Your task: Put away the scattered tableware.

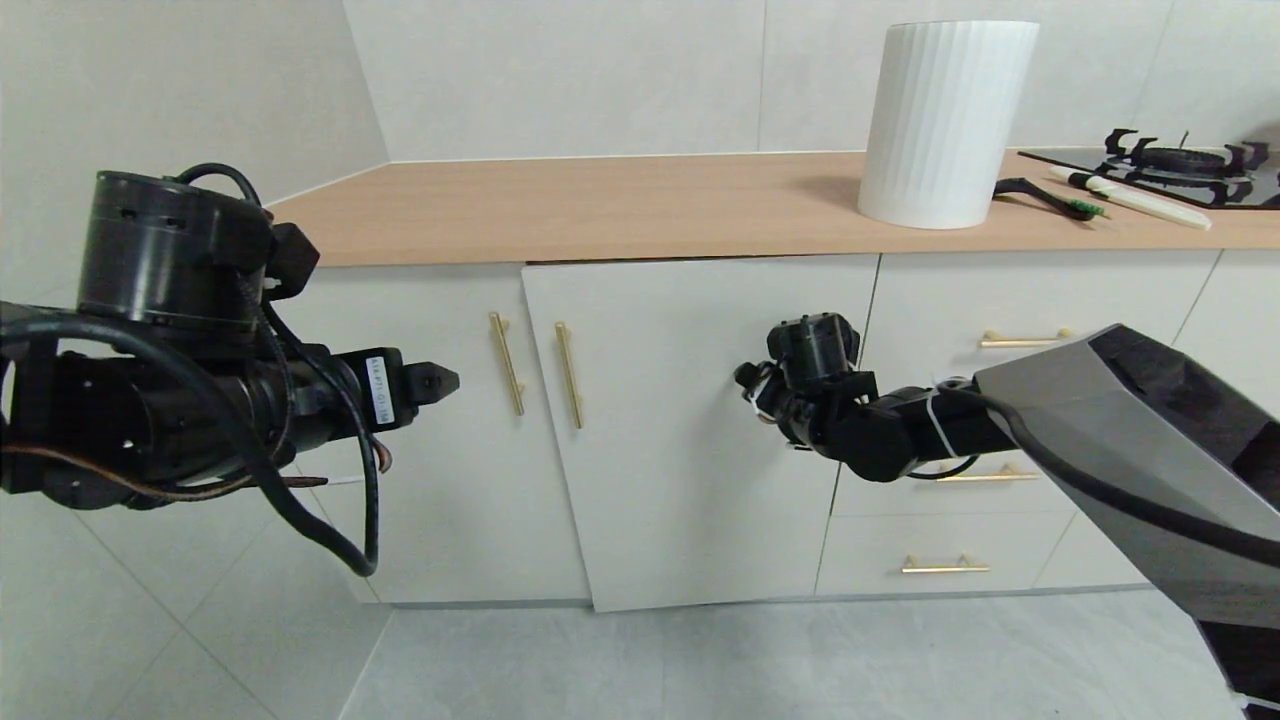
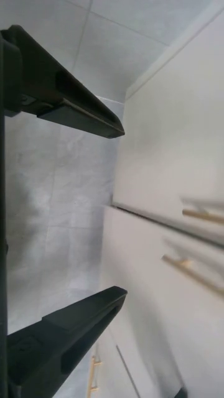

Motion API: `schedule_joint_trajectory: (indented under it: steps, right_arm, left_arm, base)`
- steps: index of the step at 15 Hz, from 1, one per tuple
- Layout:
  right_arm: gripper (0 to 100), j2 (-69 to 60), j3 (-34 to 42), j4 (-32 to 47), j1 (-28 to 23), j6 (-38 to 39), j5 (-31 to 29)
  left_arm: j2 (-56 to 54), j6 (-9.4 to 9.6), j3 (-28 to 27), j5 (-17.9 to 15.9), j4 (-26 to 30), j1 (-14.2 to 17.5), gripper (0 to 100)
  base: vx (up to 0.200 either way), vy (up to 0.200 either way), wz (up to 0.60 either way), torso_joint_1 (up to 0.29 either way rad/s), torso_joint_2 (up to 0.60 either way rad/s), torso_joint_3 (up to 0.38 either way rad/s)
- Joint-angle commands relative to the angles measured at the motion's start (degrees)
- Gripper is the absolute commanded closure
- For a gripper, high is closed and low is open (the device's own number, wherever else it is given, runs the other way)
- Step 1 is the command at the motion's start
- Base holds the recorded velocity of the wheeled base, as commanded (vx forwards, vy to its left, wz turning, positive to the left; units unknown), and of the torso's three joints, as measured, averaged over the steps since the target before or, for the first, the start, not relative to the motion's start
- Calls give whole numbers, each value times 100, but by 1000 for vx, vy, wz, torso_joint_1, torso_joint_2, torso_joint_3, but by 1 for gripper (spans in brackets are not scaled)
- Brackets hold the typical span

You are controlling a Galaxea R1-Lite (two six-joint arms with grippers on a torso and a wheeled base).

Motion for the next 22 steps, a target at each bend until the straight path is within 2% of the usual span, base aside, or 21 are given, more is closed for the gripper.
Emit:
schedule_joint_trajectory:
  steps: [1,6,9,11,13,17,18,19,21,22]
  right_arm:
    - [0,143,-121,7,-56,7,-23]
    - [0,195,-218,25,-82,7,-172]
    - [0,-42,-24,42,-73,-10,-172]
    - [0,-1018,1039,34,67,-309,-146]
    - [0,-2107,1953,7,32,-1004,-146]
    - [0,-4568,4080,7,15,-1663,-304]
    - [0,-5588,5038,7,6,-1953,-401]
    - [0,-6326,5627,7,-47,-2208,-401]
    - [0,-7750,6576,25,-425,-2761,-392]
    - [0,-8163,6796,42,-600,-2999,-392]
  left_arm:
    - [12,-2,6,1,-1,-4,0]
    - [20,-2,6,1,-10,-4,0]
    - [12,-10,15,-7,-10,-13,0]
    - [-76,-10,32,1,-1,-101,0]
    - [-349,-81,164,54,-1,-461,0]
    - [-1693,-72,1148,538,8,-549,0]
    - [-2493,16,1711,652,17,-549,0]
    - [-3082,122,2133,669,17,-549,0]
    - [-4269,376,2862,669,26,-488,0]
    - [-4594,508,3047,661,26,-382,0]
  base:
    - [0,0,0,0,0,0]
    - [0,0,0,0,0,0]
    - [0,0,0,0,0,0]
    - [0,0,0,0,0,0]
    - [0,0,0,0,0,0]
    - [0,0,0,0,0,0]
    - [0,0,0,0,0,0]
    - [0,0,0,0,0,0]
    - [0,0,0,0,0,0]
    - [0,0,0,0,0,0]
